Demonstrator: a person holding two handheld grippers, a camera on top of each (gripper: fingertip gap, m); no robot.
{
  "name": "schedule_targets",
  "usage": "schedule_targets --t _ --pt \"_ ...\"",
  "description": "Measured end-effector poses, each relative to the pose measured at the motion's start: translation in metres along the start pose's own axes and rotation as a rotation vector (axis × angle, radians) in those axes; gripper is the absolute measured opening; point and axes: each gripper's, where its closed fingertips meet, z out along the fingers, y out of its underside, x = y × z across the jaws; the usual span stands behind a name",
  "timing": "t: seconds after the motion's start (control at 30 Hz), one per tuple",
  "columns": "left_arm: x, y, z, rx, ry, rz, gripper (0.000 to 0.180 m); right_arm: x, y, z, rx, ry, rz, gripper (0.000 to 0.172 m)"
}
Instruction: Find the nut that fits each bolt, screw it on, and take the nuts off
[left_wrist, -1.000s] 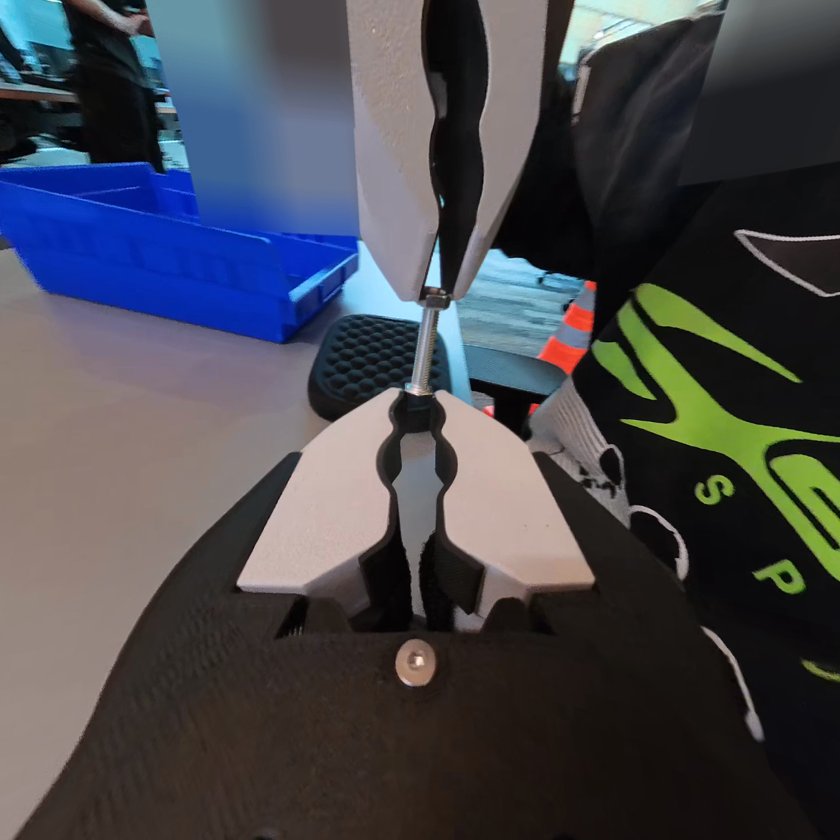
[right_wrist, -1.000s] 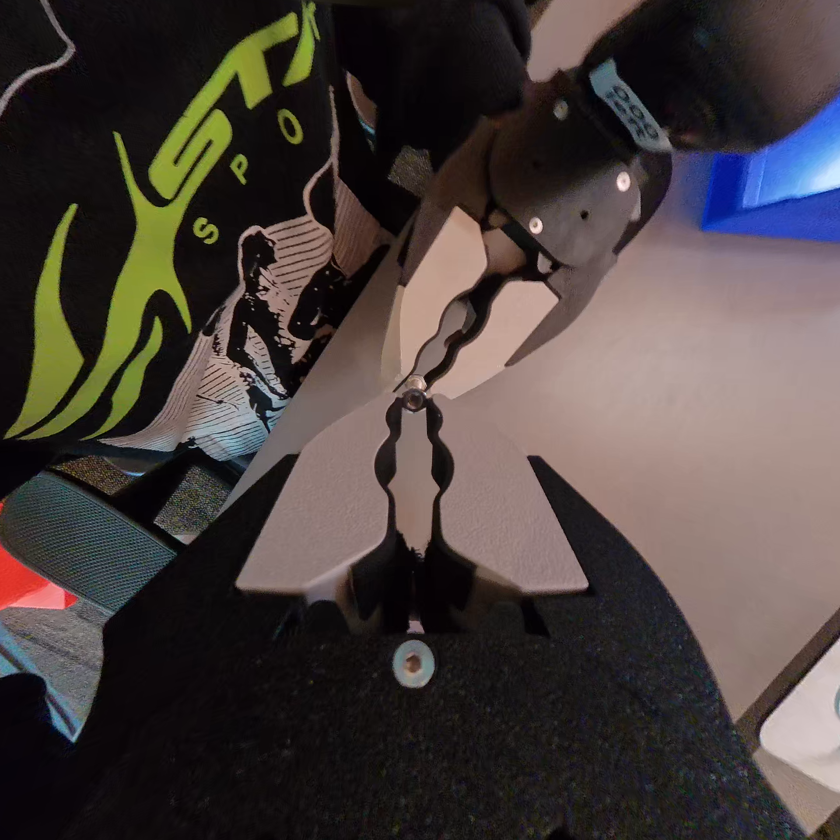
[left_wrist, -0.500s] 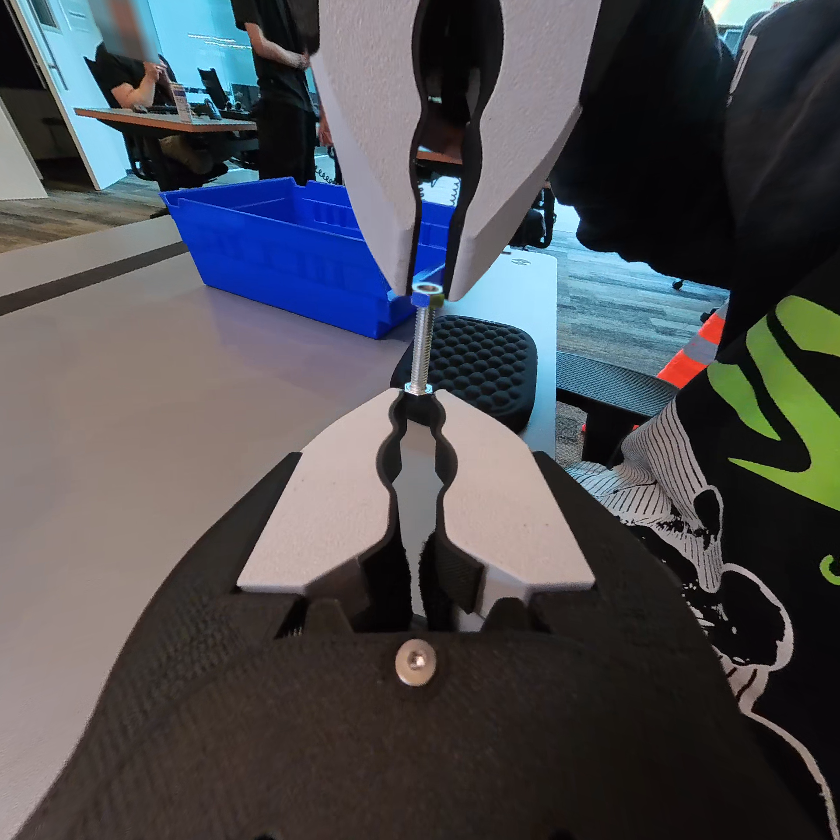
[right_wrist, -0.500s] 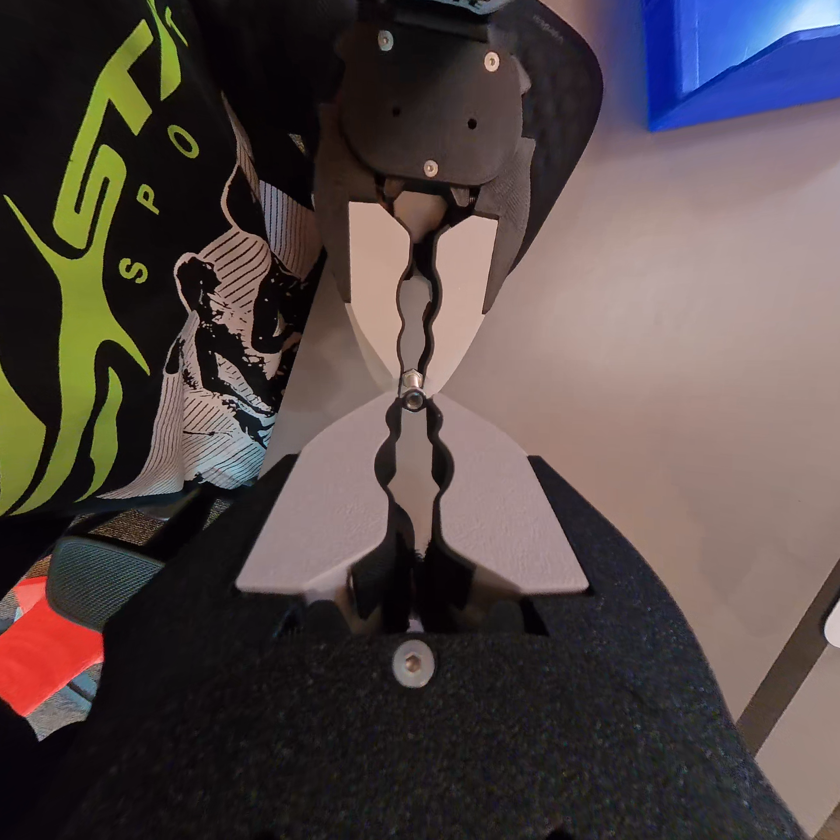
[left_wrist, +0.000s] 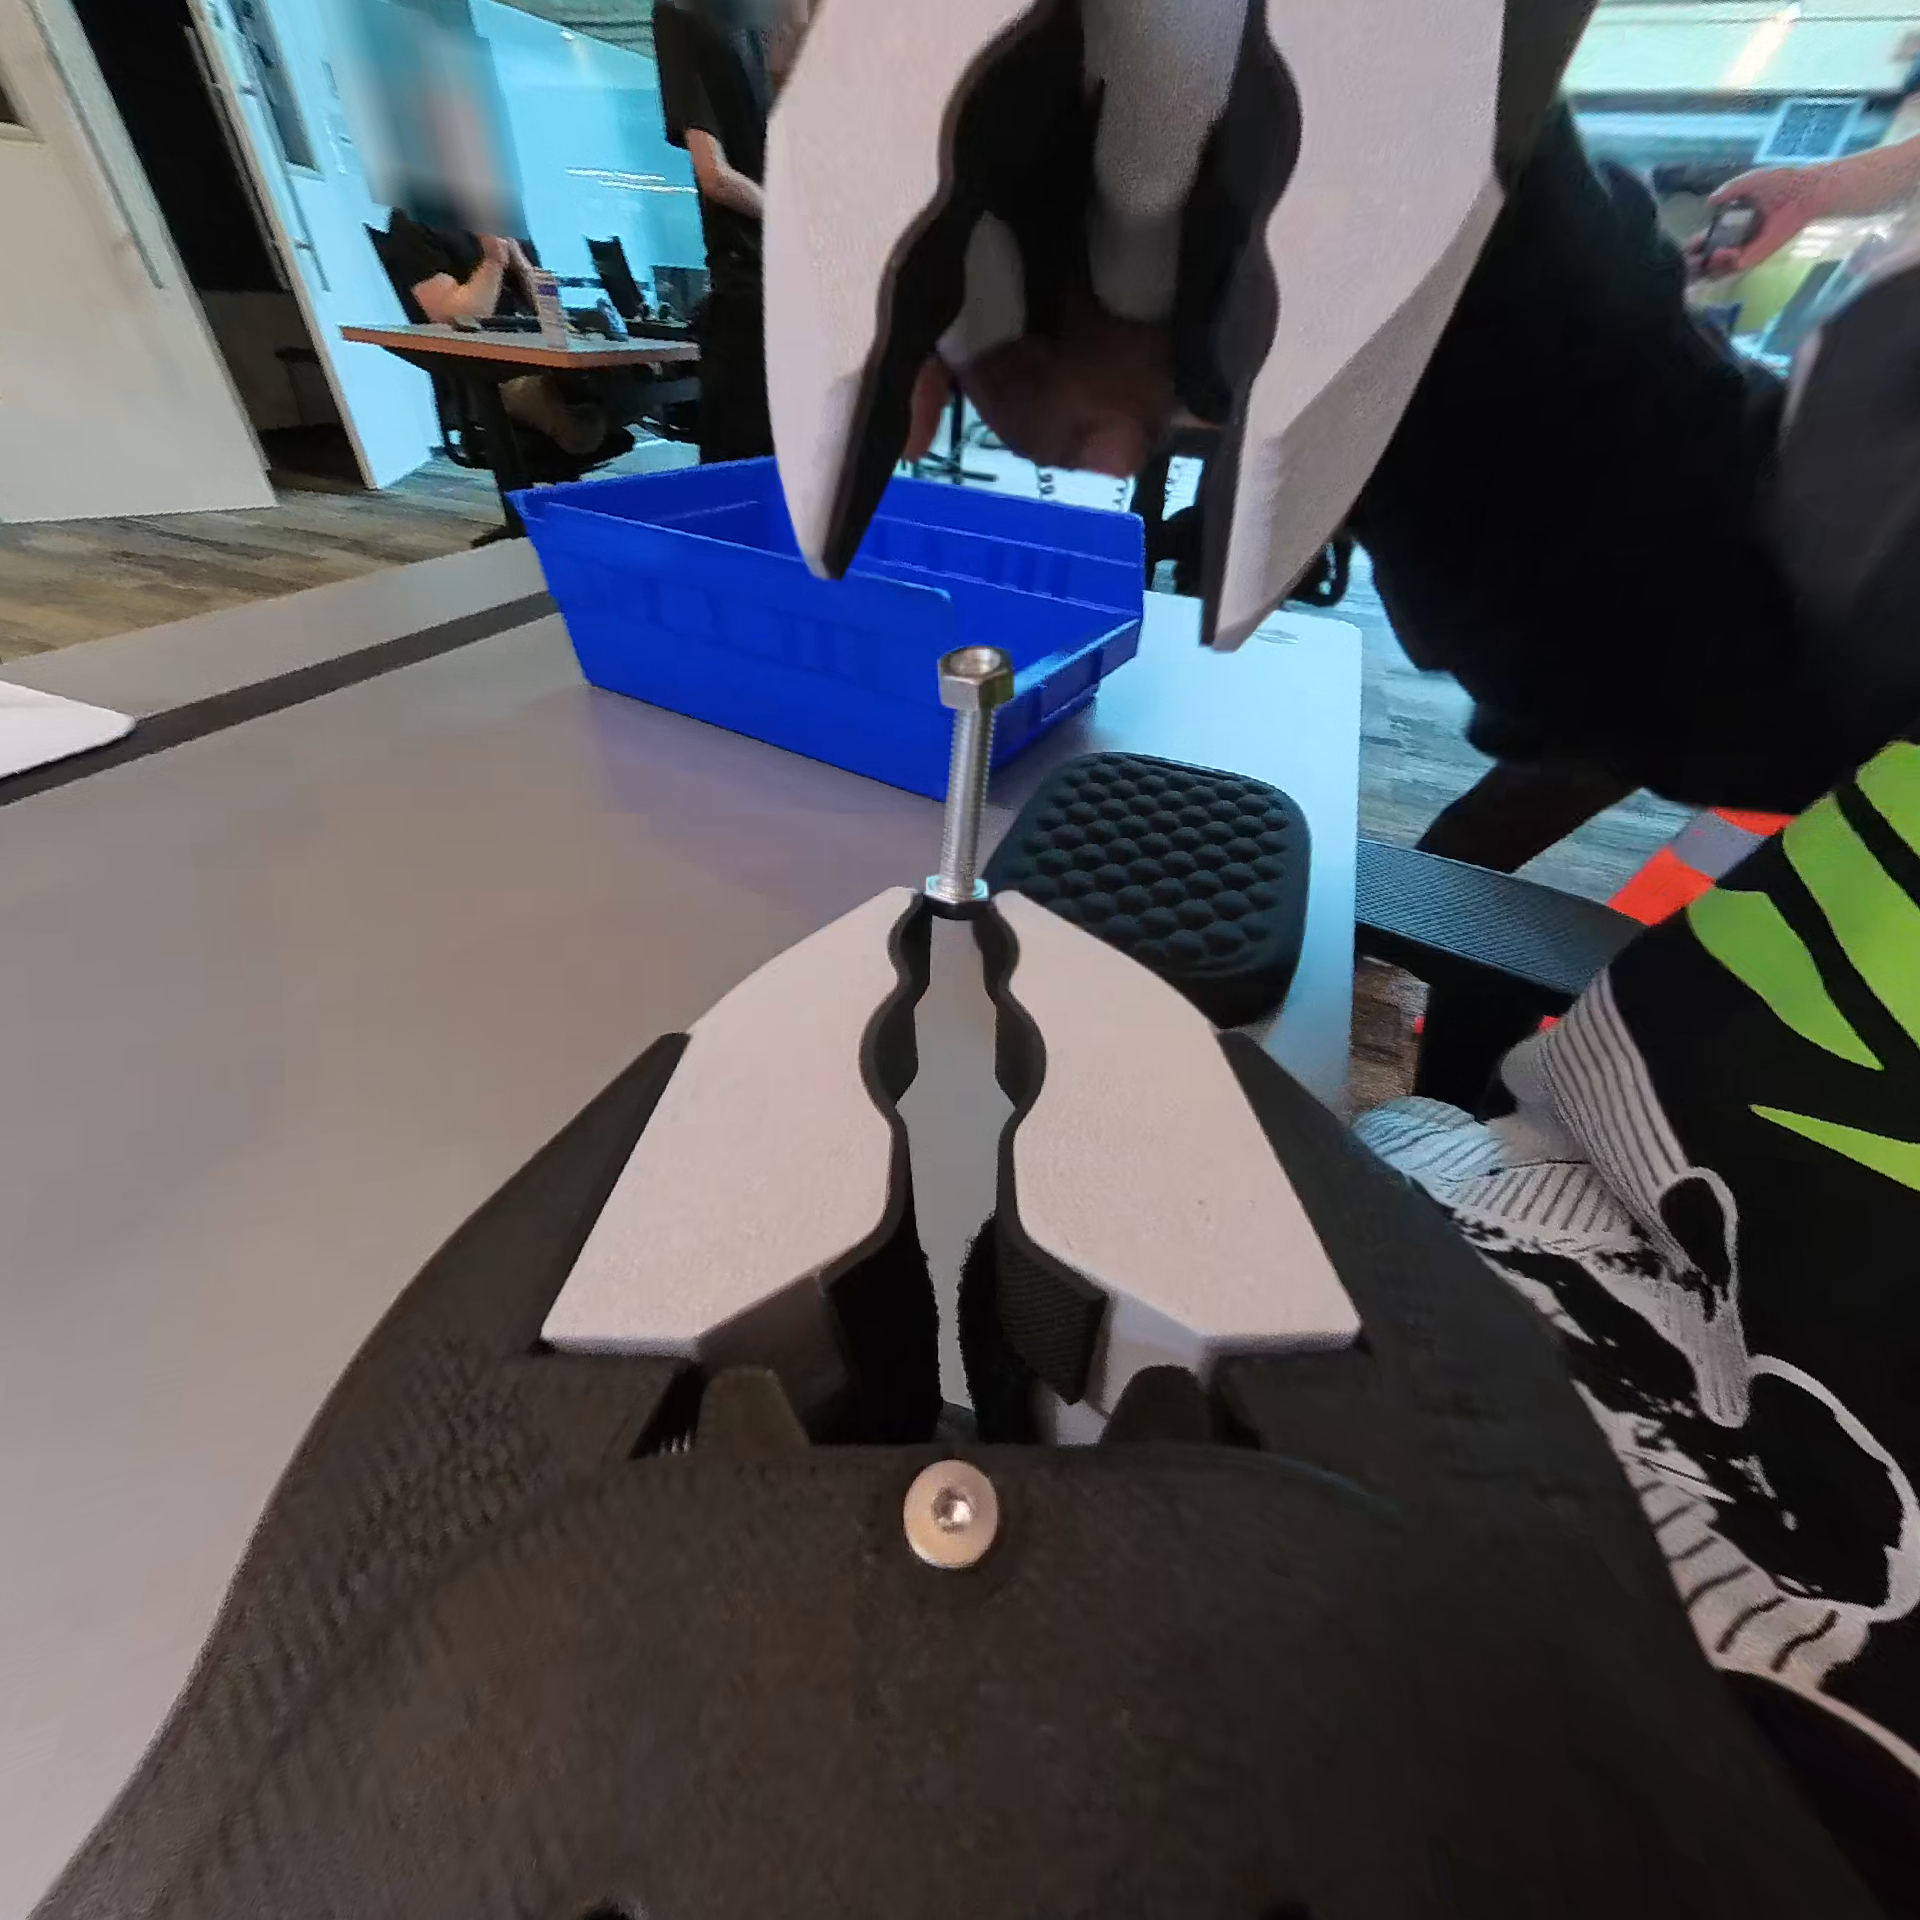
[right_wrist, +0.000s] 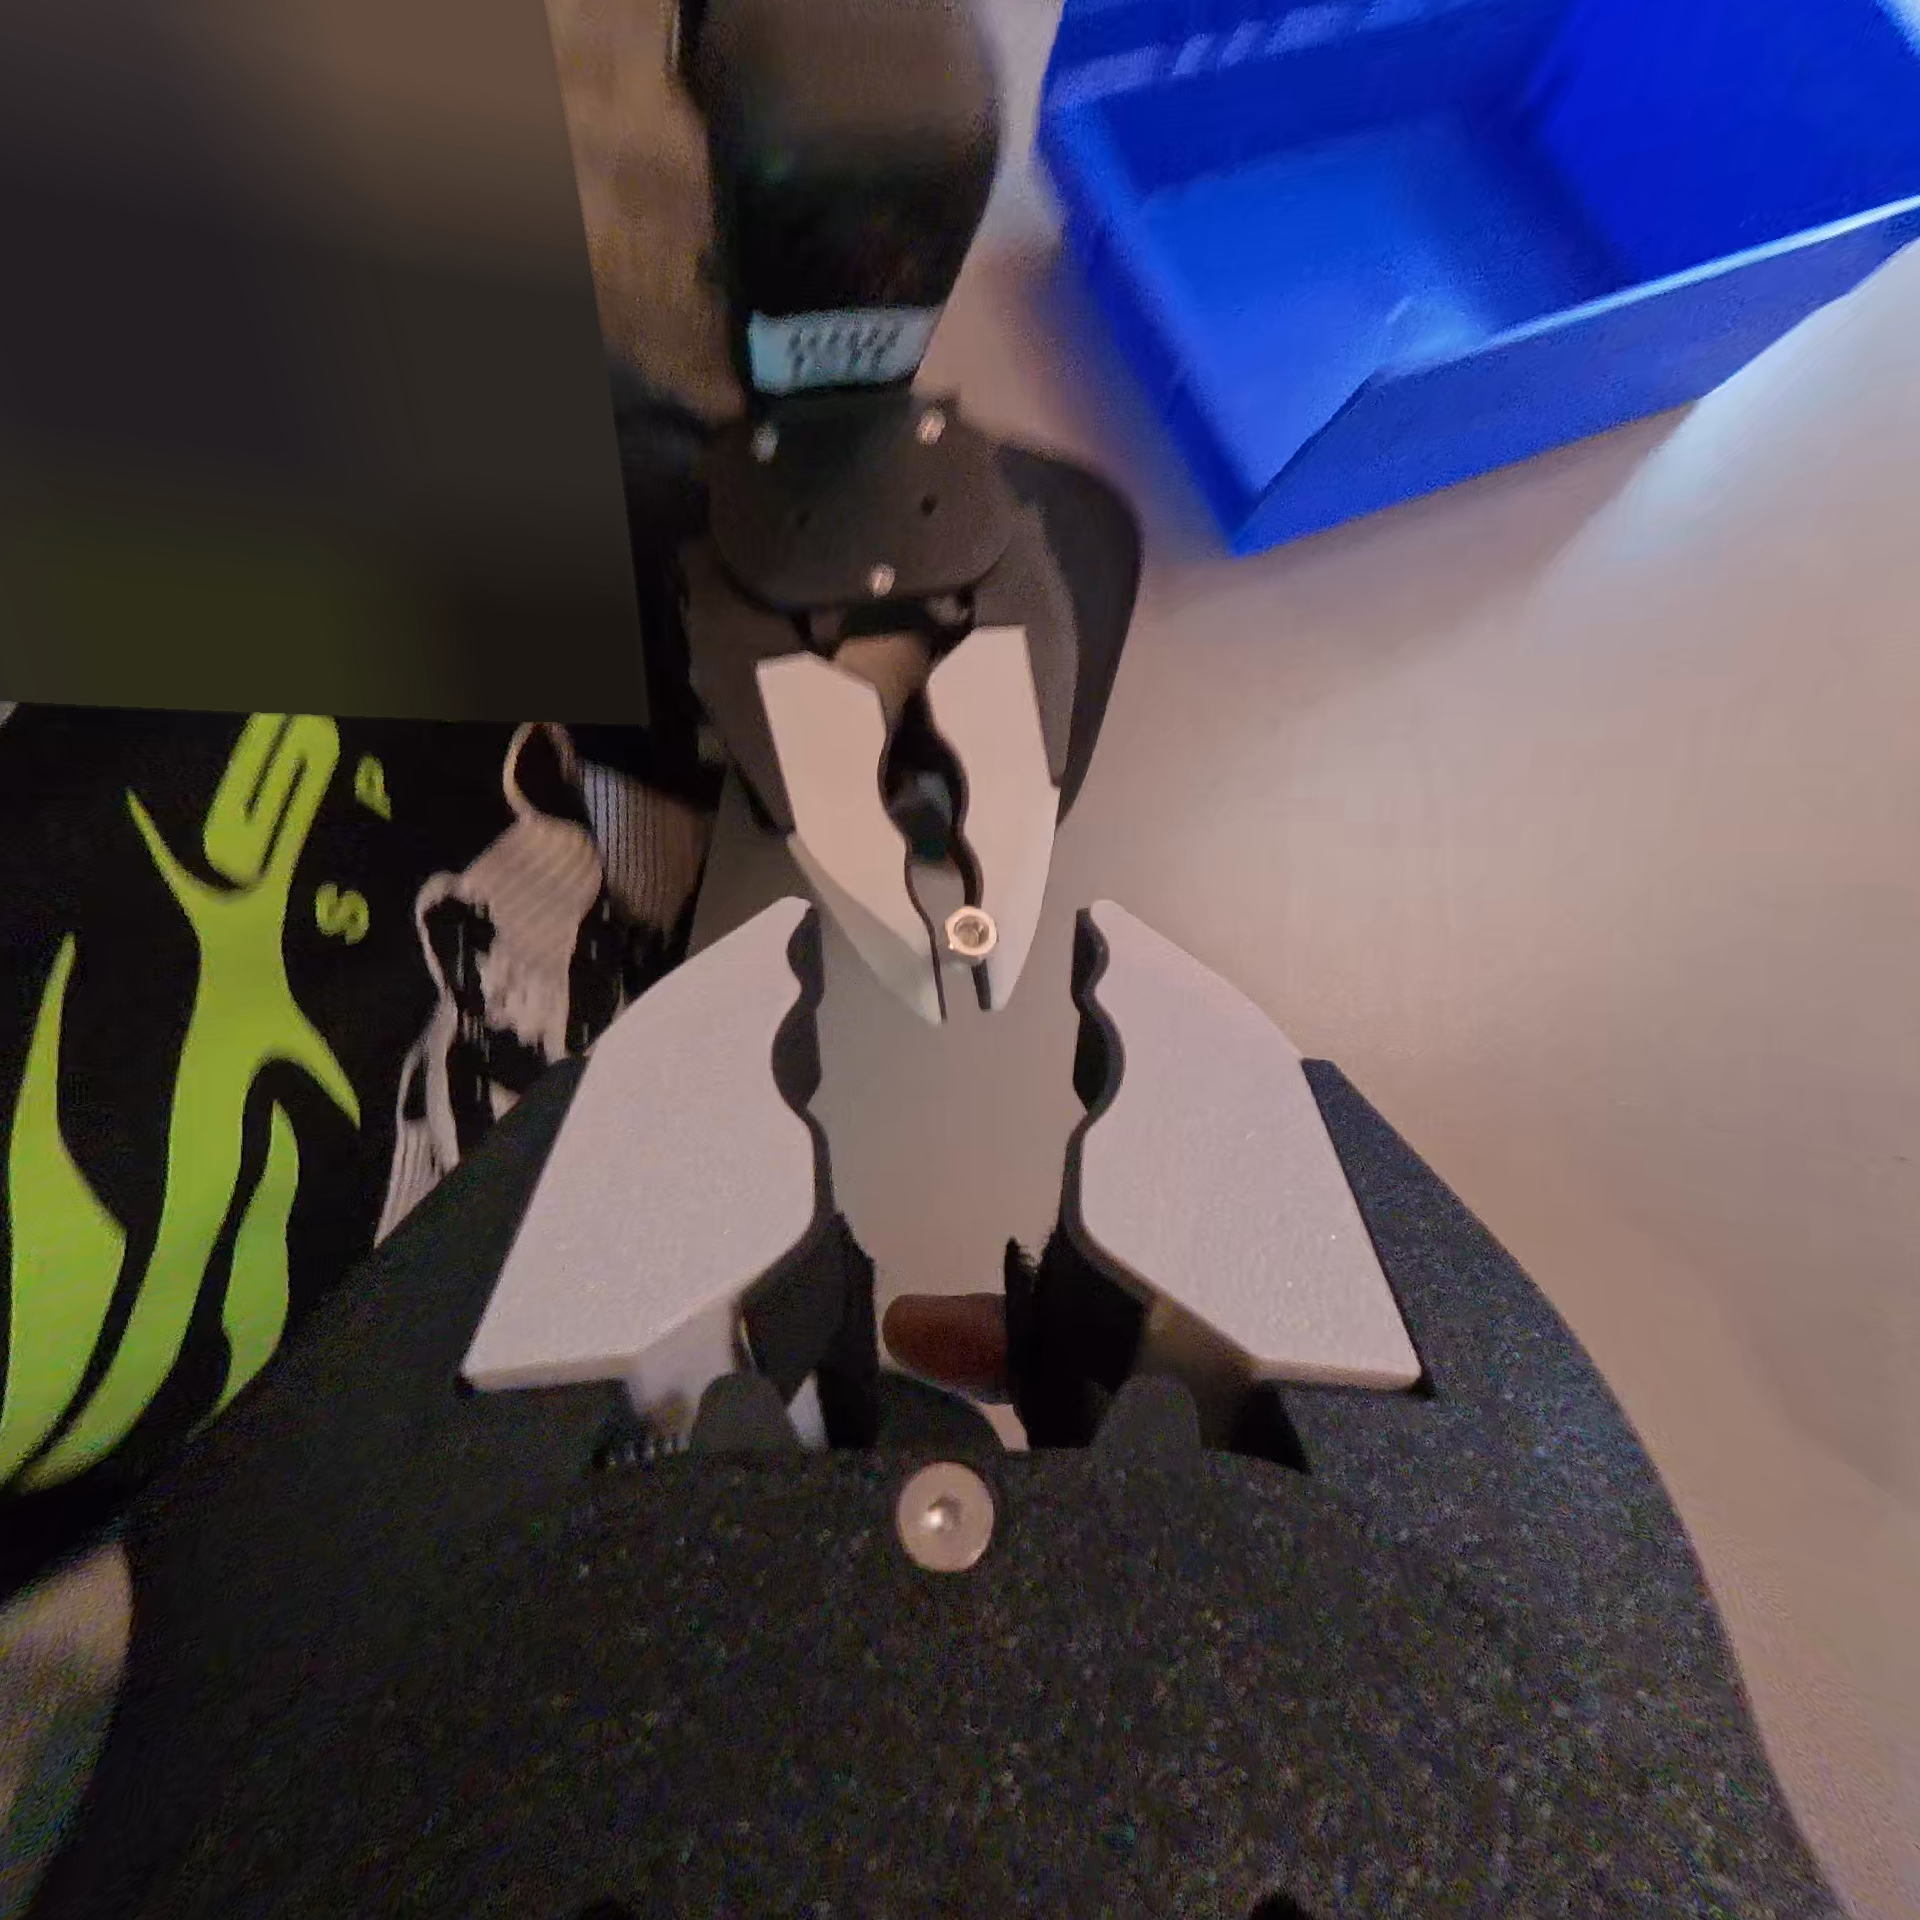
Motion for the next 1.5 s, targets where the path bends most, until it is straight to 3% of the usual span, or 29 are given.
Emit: schedule_targets --t 0.17,0.27,0.93,1.17,1.5 --pt "-0.010 -0.002 -0.004 0.013 -0.037 -0.017 0.010 0.003 -0.011 0.001 0.435 0.093 0.135 0.039" --pt "-0.013 -0.002 -0.005 0.015 -0.041 -0.029 0.010 0.001 -0.011 0.003 0.549 0.137 0.134 0.038" --pt "-0.014 -0.003 -0.006 0.028 -0.036 -0.047 0.010 0.001 -0.011 0.004 0.538 0.127 0.115 0.035" --pt "-0.015 -0.003 -0.006 0.033 -0.035 -0.058 0.010 0.007 -0.008 0.012 0.579 0.122 0.199 0.055" --pt "-0.019 -0.003 -0.006 0.038 -0.046 -0.083 0.010 0.005 -0.008 0.013 0.595 0.119 0.203 0.050"
